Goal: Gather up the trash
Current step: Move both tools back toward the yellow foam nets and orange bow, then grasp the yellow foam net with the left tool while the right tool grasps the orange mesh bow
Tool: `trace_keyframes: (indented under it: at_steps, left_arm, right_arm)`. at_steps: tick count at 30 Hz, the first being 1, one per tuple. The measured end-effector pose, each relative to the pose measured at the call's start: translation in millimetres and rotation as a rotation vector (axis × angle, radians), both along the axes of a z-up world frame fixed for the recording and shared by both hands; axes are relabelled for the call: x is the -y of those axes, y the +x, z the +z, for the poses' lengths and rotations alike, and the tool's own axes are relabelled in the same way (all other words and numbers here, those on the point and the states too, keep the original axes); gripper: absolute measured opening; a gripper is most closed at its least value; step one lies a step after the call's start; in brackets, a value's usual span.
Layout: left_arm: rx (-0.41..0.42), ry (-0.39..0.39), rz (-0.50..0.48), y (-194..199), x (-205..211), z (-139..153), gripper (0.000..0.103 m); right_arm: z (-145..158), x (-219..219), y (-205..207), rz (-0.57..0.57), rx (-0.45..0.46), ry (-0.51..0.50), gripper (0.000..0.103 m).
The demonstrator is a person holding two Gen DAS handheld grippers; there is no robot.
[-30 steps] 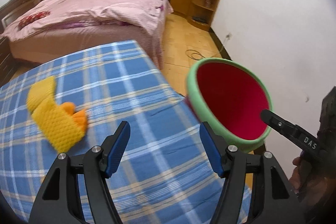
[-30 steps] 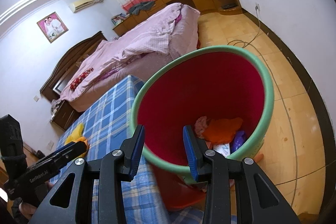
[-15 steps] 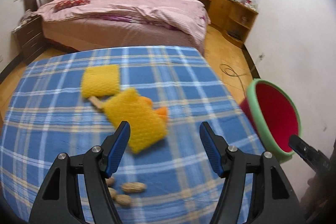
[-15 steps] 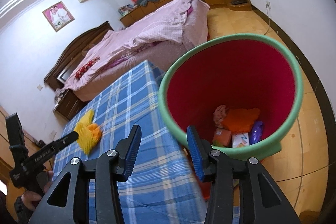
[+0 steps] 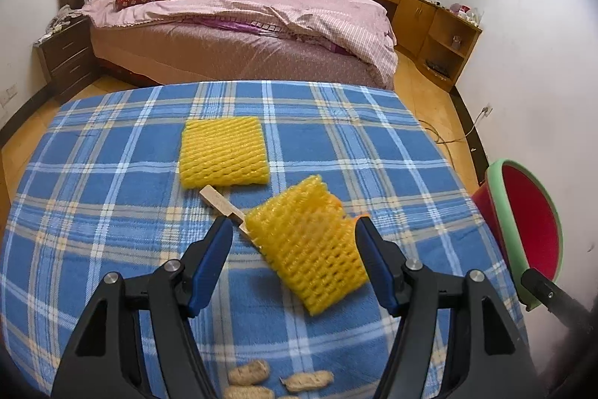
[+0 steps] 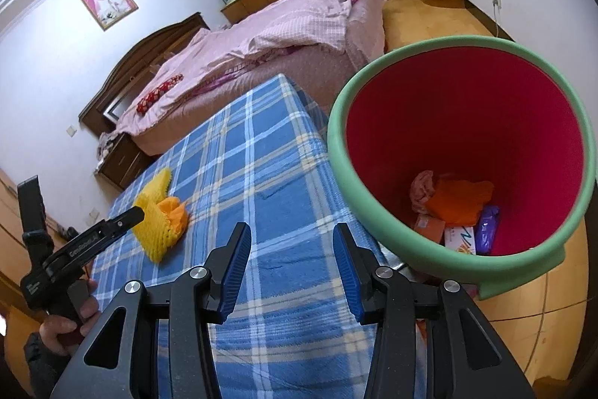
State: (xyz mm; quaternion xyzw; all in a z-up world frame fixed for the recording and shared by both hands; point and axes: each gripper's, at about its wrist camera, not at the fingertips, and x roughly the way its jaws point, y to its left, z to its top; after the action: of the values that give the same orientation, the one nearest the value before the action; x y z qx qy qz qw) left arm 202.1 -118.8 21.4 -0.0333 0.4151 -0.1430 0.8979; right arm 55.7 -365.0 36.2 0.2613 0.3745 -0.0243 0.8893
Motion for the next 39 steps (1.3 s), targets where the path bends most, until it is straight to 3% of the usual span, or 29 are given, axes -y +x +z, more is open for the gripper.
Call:
trace_keyframes:
  at_steps: [3, 8, 11, 21, 26, 32, 39]
  left_arm:
    - [-0.015, -0.009, 0.001, 6.5, -0.9, -7.0, 0.06]
    - [-0.06, -0.102, -0.017, 13.1, -6.2, -17.7, 0.024]
    - [-0.061, -0.145, -0.038, 11.9, -8.3, -15.4, 0.011]
    - [0.008, -0.248, -0.101, -12.4, -23.4, 17.1, 0.011]
    - [0.043, -0.26, -0.091, -21.7, -37.3, 32.6, 0.011]
    - [0.066, -0.219, -0.018, -20.8, -65.0, 36.6, 0.011]
    - [0.058, -0.18, 0.111, -8.7, -106.5, 14.9, 0.011]
  right_arm:
    - [-4.1, -2.5, 2.5, 0.006, -0.011, 0.002, 0.047]
    - [-7.7, -3.5, 4.8, 0.013, -0.019, 0.008, 0.047]
    - [-8.4, -3.4, 4.9, 0.013, -0.023, 0.012, 0.047]
    - [-4.9, -11.7, 0.0, 0.02, -0.011, 0.013, 0.047]
    - [-0.1, -22.0, 3.9, 0.047, -0.01, 0.0, 0.047]
    - [9.9, -42.7, 15.9, 0.105, -0.004, -0.035, 0.047]
    - [11.2, -83.1, 44.1, 0.188, -0.02, -0.079, 0.047]
